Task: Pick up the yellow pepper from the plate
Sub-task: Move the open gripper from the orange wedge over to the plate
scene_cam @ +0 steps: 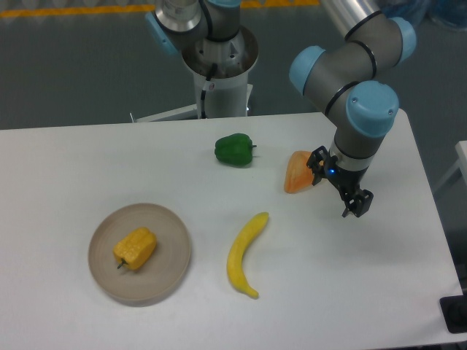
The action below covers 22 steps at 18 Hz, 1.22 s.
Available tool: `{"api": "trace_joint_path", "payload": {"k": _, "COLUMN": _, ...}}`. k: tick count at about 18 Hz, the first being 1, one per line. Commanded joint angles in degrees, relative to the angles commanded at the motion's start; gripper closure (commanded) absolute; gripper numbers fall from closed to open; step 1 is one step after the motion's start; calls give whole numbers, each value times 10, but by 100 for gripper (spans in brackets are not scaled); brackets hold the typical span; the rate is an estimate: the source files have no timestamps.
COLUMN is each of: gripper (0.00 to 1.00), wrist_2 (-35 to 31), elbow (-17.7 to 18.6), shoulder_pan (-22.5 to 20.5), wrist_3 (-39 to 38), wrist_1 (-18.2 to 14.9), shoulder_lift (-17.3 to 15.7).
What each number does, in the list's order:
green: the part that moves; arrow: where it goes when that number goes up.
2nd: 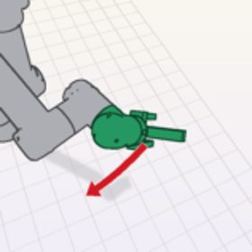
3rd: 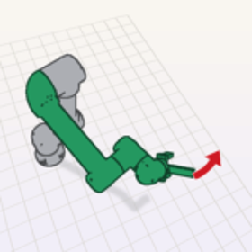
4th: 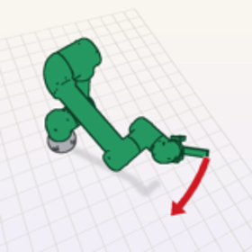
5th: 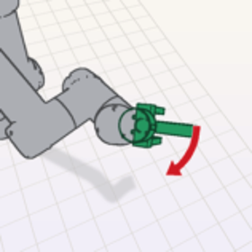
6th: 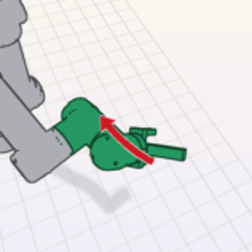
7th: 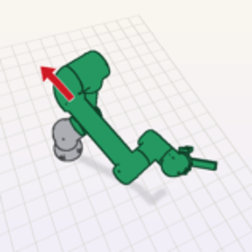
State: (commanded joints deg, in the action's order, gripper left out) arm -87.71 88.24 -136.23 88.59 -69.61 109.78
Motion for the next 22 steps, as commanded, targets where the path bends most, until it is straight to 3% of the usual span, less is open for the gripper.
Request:
{"api": "trace_joint_path", "payload": {"k": 10, "gripper": 0, "wrist_2": 7, "elbow": 0, "shoulder_pan": 27, "wrist_3": -37, "wrist_1": -1, "shoulder_lift": -3}}
{"api": "trace_joint_path", "payload": {"k": 17, "gripper": 0, "wrist_2": 9, "elbow": 0, "shoulder_pan": 111, "wrist_3": -166, "wrist_1": 0, "shoulder_lift": -5}}
{"api": "trace_joint_path", "payload": {"k": 22, "gripper": 0, "wrist_2": 9, "elbow": 1, "shoulder_pan": 202, "wrist_3": -297, "wrist_1": 12, "shoulder_lift": -4}}
